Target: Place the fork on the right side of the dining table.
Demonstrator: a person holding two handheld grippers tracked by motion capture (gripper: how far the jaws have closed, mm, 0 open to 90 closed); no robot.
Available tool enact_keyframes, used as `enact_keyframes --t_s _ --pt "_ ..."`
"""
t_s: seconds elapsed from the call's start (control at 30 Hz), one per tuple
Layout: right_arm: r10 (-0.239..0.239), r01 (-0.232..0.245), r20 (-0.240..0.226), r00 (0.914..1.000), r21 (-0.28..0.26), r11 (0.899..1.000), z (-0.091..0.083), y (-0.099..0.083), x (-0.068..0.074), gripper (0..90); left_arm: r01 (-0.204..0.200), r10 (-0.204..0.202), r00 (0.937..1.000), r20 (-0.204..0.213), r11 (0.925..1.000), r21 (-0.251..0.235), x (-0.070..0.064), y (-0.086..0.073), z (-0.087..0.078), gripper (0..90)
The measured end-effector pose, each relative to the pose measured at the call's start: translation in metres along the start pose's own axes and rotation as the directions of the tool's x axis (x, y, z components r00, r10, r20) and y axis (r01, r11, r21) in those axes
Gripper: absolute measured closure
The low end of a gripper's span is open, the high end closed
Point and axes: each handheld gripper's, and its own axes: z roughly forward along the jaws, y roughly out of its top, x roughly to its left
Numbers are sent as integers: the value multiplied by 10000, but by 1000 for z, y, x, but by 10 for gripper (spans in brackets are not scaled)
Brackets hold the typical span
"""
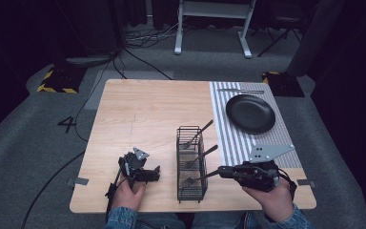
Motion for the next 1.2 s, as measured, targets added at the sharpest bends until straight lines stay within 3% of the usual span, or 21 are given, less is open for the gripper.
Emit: enact_keyframes --t_s 1.2 --pt "-5 41 272 9996 -1325 9912 -60 23 -6 870 17 -17 10000 1 10000 -11 0 0 0 2"
